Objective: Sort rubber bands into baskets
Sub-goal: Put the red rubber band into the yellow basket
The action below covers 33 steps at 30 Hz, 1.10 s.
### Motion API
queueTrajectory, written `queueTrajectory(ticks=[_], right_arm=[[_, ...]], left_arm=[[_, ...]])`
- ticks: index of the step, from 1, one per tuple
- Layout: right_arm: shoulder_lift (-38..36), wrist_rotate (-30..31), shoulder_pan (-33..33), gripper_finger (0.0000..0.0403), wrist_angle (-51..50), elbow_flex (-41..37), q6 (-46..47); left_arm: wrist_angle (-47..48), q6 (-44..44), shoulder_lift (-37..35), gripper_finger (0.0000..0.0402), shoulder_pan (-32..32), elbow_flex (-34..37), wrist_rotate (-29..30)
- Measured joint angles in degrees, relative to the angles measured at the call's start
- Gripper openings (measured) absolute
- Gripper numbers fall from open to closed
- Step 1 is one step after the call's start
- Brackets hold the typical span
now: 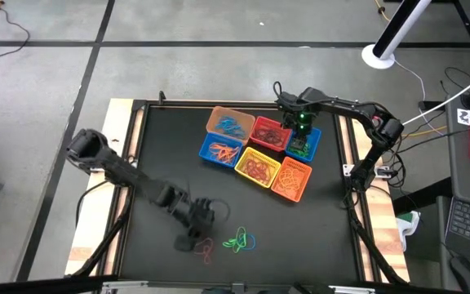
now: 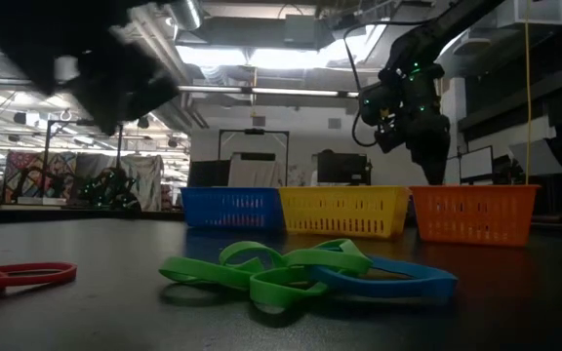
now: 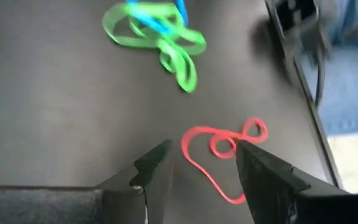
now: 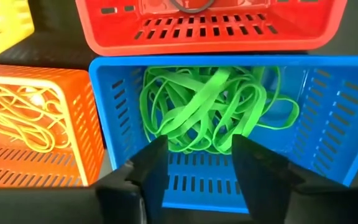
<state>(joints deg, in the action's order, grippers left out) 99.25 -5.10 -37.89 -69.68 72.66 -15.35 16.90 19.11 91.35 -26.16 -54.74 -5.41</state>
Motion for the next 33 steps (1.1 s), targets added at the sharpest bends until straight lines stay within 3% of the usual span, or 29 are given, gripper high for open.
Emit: queueTrajectory(ticks=[4,11,19,28,33], right_arm=[[0.02,-0.02,0.0,0.0178,0.45,0.0,0.02],[0.02,-0.02,0.0,0.0177,0.82,-0.01,0.02],[0.02,-0.04,0.0,0.0177,0.8,-0.02,0.02],[0.02,-0.04,0.02,0.0177,0.64,0.0,-0.03],[-1.26,-0.04,0.02,0.0177,0.02,1.19,-0.21]], left_arm=[[-0.75,0.03,3.35,0.017,-4.42,0.0,0.85],[-10.87,-5.92,9.41,0.017,-8.46,0.0,2.3],[-13.06,-10.75,14.56,0.017,-9.48,0.0,5.87],[-13.7,-12.67,15.74,0.0169,-9.48,-0.07,8.28],[-13.65,-12.18,15.76,0.0128,-9.42,-0.07,8.71]])
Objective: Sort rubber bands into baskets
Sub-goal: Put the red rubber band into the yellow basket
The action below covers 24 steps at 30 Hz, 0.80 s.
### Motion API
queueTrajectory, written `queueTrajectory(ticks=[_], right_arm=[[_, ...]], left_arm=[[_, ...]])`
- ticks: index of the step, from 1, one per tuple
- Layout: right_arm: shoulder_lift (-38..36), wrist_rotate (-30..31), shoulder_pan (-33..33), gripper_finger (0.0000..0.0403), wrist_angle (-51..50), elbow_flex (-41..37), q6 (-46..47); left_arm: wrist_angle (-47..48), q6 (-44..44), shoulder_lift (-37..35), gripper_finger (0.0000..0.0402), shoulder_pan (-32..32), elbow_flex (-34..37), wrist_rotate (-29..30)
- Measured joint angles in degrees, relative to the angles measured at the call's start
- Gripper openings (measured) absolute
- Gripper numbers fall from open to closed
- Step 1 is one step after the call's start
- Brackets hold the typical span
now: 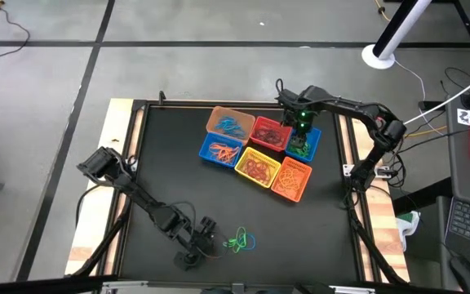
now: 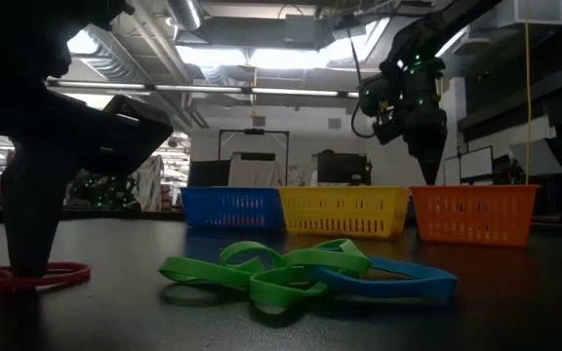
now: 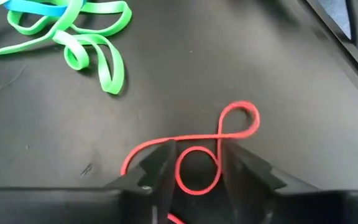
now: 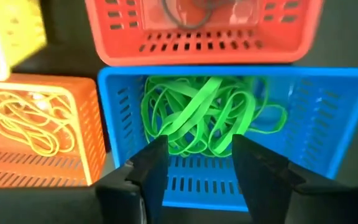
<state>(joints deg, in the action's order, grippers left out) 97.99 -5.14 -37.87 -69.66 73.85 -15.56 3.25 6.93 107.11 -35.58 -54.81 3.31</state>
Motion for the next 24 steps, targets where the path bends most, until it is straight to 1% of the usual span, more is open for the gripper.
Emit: queueTrajectory(ticks=[4,7,8,10,12,15,17,20,24], right_arm=[[-3.19,-0.98,0.02,0.0177,0.09,0.78,0.11],[-6.37,-4.57,0.02,0.0177,0.26,0.89,0.53],[-7.42,-6.34,0.09,0.0177,0.39,0.89,0.55],[-9.05,-10.45,0.84,0.0177,0.67,0.89,0.7],[-10.67,-14.22,2.07,0.0177,1.1,0.89,0.75],[-11.97,-19.75,5.54,0.0177,2.51,0.91,0.77],[-12.12,-22.24,8.49,0.0177,4.1,0.91,0.77],[-12.21,-23.32,13.72,0.0177,6.78,0.89,0.75],[-12.21,-21.34,21.23,0.0177,11.21,0.87,0.75]], left_arm=[[0.03,1.72,0.0,0.0068,0.79,0.0,0.0],[0.13,4.02,-0.01,0.0021,1.9,0.0,-0.46],[0.21,4.58,-0.17,0.0011,2.28,0.0,-0.81],[0.31,4.99,-0.33,0.0007,3.22,0.0,-1.42],[1.31,4.08,-1.15,0.0011,4.45,0.13,-0.39],[1.59,1.83,-3.29,0.0005,7.0,0.17,0.36],[1.17,0.92,-5.27,0.0003,8.92,0.15,0.11],[1.16,-2.18,-7.72,0.0004,12.28,0.13,-0.03],[0.53,-8.05,-11.14,0.0003,17.05,0.13,0.07]])
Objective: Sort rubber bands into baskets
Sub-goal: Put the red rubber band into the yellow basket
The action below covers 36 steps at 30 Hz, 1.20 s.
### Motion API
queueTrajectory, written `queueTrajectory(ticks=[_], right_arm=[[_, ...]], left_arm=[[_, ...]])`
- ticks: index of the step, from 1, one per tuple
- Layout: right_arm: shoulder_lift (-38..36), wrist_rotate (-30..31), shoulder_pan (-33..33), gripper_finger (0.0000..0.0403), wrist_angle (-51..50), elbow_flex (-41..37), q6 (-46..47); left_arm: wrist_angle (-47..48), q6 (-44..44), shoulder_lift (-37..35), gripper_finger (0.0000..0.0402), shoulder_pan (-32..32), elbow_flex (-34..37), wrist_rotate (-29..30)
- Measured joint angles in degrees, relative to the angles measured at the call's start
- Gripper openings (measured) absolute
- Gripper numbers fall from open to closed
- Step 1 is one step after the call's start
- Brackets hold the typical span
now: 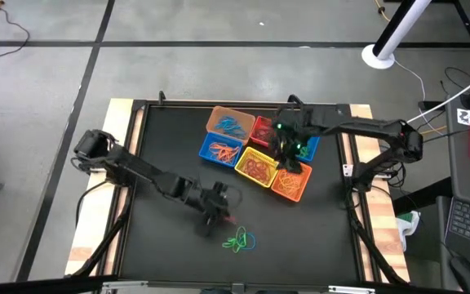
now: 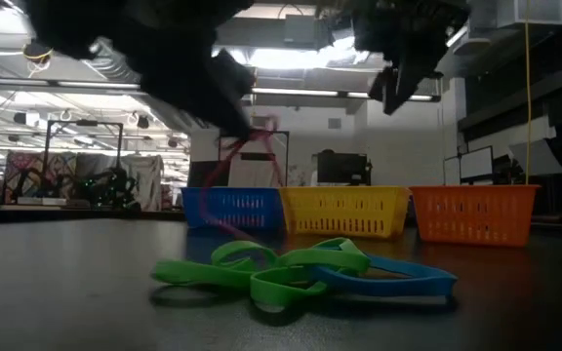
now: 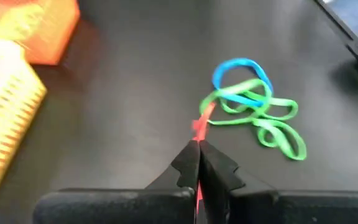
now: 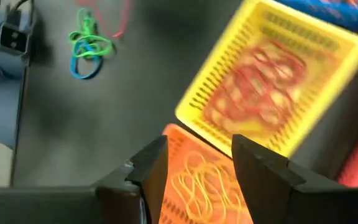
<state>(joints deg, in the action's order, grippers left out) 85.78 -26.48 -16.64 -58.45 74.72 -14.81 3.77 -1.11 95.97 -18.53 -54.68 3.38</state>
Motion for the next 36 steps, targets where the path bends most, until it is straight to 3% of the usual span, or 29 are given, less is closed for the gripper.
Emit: queueTrajectory(ticks=[5,16,26,36], right_arm=[[0.0,4.79,8.55,0.0177,4.15,-0.01,-0.03],[0.0,18.0,21.24,0.0177,8.2,-0.04,5.98],[0.02,18.53,25.99,0.0177,13.39,-0.04,7.7],[3.31,18.1,26.77,0.0177,19.56,-0.66,7.67]], left_arm=[[-4.07,-6.66,-1.23,0.0002,6.18,0.0,0.37],[-19.33,-11.34,-1.29,0.0001,18.03,0.0,0.36],[-24.5,-11.38,-1.32,0.0002,24.59,-0.02,0.31],[-25.95,-11.09,3.25,0.0003,25.43,-0.02,0.13]])
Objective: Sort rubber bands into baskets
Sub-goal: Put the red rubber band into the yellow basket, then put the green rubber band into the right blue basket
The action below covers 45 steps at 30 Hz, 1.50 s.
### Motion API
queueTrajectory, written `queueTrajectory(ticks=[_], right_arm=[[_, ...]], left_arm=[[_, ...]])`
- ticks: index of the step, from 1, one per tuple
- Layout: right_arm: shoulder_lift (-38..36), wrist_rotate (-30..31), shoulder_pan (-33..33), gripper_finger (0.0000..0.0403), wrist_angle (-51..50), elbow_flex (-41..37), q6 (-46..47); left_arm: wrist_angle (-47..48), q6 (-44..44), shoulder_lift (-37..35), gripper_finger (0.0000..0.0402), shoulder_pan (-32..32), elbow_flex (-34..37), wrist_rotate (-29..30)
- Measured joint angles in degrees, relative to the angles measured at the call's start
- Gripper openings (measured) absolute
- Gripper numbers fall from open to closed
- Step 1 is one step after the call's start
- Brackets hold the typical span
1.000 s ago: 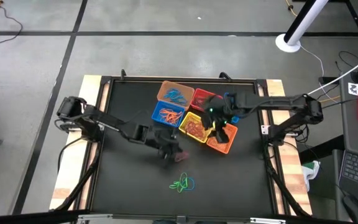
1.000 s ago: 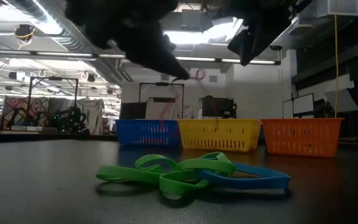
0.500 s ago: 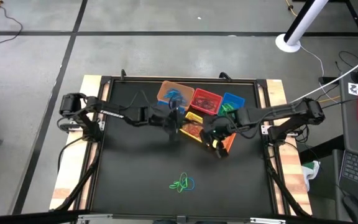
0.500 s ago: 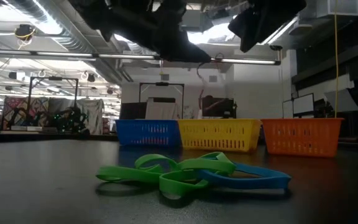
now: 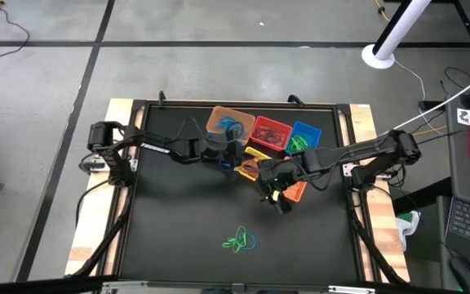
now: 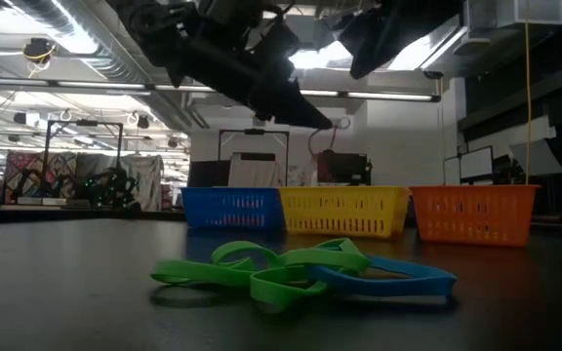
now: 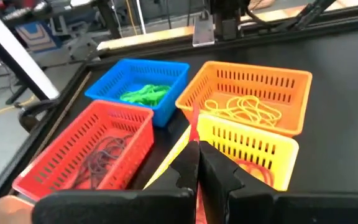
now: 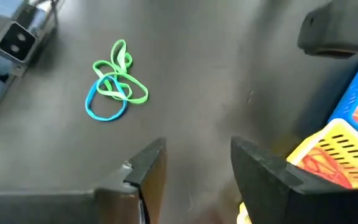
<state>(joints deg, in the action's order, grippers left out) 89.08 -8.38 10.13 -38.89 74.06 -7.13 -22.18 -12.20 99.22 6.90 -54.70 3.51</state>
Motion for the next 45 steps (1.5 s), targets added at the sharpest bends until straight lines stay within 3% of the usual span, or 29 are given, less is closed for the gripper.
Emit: queueTrajectory(ticks=[10,20,24,28,33,38,45], right_arm=[[6.71,-0.16,0.02,0.0177,0.89,-0.35,-0.2],[9.55,-3.17,-0.02,0.0177,1.79,-0.35,-0.34],[9.55,-3.19,-0.02,0.0177,2.51,-0.35,-0.85],[10.6,-3.7,0.04,0.0177,3.47,-0.37,-2.39],[12.35,-7.55,0.04,0.0177,7.76,-0.35,-4.03],[14.46,-9.75,0.46,0.0177,11.38,-0.35,-5.33],[18.52,-17.21,1.16,0.0177,17.77,-0.39,-6.26]], left_arm=[[0.27,4.08,1.03,0.0011,0.44,0.0,0.04],[0.51,5.29,1.03,0.0143,0.37,-0.02,0.07],[1.01,6.8,0.65,0.0174,0.21,-0.02,0.08],[4.23,12.15,-1.97,0.0179,-0.55,-0.04,0.15],[14.98,16.79,-6.46,0.018,-3.0,-0.08,0.17],[25.94,19.21,-10.13,0.018,-7.54,-0.02,0.17],[31.14,21.81,-11.21,0.018,-14.86,-0.04,0.04]])
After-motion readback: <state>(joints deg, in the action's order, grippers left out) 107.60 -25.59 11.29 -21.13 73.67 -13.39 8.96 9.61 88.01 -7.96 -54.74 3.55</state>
